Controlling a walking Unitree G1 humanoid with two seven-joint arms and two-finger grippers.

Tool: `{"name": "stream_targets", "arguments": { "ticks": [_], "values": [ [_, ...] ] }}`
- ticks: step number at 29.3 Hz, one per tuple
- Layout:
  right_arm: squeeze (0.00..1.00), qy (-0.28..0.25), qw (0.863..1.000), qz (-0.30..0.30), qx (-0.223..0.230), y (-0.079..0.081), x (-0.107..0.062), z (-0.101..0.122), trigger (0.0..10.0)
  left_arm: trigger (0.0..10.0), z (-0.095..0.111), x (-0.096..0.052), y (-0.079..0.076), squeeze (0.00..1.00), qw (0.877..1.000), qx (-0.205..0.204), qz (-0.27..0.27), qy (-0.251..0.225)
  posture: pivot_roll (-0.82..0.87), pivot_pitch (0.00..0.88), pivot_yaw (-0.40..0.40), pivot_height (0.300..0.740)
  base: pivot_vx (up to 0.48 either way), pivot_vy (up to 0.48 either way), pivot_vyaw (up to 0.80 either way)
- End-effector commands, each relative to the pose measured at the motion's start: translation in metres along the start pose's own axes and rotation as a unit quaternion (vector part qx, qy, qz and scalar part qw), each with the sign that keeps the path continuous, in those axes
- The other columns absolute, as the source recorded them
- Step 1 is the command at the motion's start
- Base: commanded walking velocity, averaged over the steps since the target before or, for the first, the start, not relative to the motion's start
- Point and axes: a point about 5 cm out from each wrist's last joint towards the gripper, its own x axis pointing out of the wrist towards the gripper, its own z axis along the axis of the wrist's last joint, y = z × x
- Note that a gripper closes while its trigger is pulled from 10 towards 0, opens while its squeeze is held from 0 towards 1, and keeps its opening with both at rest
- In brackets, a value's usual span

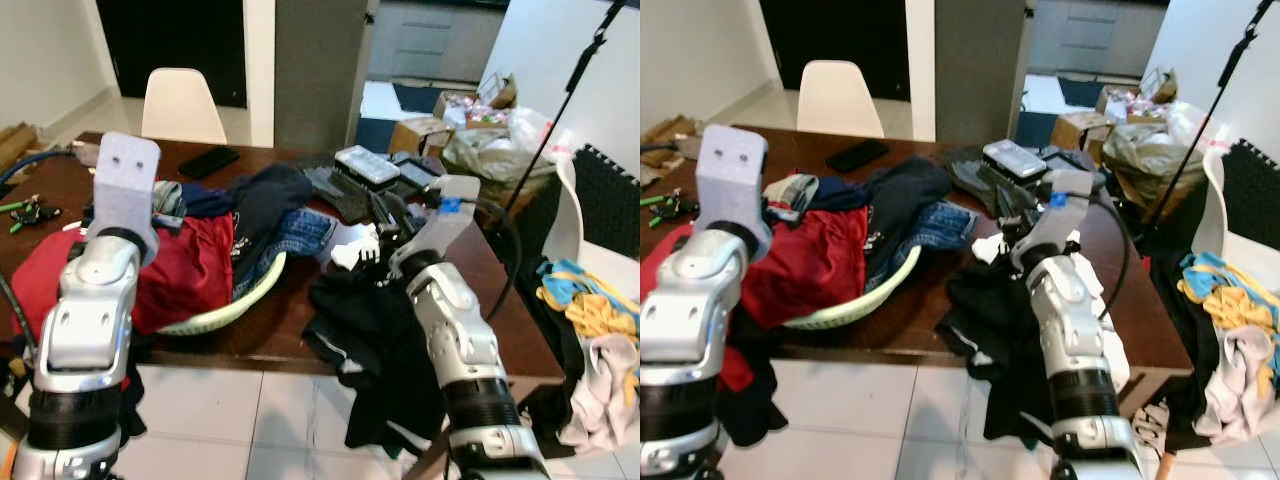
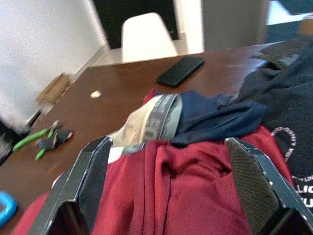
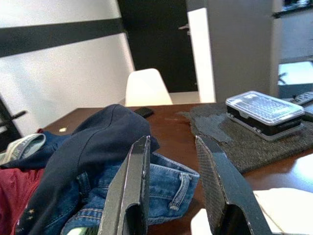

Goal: Hang hanger

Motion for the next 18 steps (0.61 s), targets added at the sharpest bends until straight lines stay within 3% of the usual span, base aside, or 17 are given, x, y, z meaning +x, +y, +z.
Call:
{"name": "stream_targets", "arguments": {
  "ticks": [1, 5, 8, 12, 18],
  "values": [
    [0.0, -0.003, 1.0, -0.006, 0.006, -0.004, 0.0, 0.002, 10.0, 10.0, -0.001, 0.001, 0.001, 0.0, 1.0, 0.007, 0.0, 0.006, 0.06, 0.0, -0.062, 0.74, 0.0, 0.0, 0.0],
    [0.0, -0.004, 1.0, -0.007, 0.006, -0.003, 0.0, 0.003, 10.0, 10.0, 0.0, 0.001, 0.003, 0.0, 1.0, 0.012, 0.001, 0.006, 0.06, 0.0, -0.061, 0.74, 0.0, 0.0, 0.0],
    [0.0, -0.003, 1.0, -0.007, 0.006, -0.003, 0.0, 0.002, 10.0, 10.0, -0.001, 0.003, 0.01, 0.0, 1.0, 0.007, 0.008, 0.014, 0.06, 0.0, -0.061, 0.74, 0.0, 0.0, 0.0],
    [0.0, 0.004, 1.0, -0.005, 0.008, -0.004, -0.004, -0.001, 10.0, 10.0, -0.01, 0.003, 0.032, 0.0, 0.998, 0.001, 0.041, 0.047, 0.06, 0.0, -0.074, 0.74, 0.0, 0.0, 0.0],
    [0.0, 0.009, 1.0, -0.005, 0.012, -0.004, -0.004, -0.004, 10.0, 10.0, -0.015, 0.001, 0.04, 0.04, 0.997, -0.006, 0.04, 0.066, 0.07, 0.0, -0.069, 0.74, 0.0, 0.0, 0.0]
  ]
}}
